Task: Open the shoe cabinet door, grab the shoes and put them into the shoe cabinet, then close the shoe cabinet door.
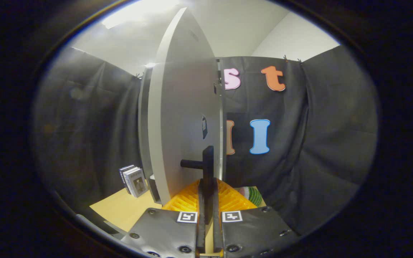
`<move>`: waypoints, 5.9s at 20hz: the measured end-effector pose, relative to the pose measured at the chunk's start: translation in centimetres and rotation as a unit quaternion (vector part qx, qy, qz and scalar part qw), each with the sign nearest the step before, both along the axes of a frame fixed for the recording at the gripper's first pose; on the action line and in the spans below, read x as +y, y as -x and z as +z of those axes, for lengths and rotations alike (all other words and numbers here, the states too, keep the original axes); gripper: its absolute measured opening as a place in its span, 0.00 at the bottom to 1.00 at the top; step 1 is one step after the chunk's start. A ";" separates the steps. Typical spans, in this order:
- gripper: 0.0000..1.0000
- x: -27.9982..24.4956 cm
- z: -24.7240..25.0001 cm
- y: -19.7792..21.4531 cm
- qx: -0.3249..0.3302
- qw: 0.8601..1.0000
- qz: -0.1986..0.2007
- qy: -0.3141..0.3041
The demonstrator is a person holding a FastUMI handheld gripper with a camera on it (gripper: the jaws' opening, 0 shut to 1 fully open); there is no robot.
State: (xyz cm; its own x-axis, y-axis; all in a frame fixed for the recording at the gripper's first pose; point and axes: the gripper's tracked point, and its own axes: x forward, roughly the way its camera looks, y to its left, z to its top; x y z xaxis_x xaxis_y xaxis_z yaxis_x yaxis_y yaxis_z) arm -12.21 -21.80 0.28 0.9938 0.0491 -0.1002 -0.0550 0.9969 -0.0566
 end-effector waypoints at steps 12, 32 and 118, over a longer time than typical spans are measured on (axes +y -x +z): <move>0.04 -4.5 -0.1 0.3 0.006 1.000 -0.004 -0.012; 0.36 18.7 -19.8 5.7 0.053 0.997 -0.040 -0.024; 0.02 11.4 -17.1 -42.0 0.106 0.990 -0.041 0.083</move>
State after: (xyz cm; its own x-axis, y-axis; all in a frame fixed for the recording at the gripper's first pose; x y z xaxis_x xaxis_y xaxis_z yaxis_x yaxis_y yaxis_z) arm 29.82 -10.43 -16.80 0.9497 -0.0661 -0.3060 -0.0017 0.9763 -0.2164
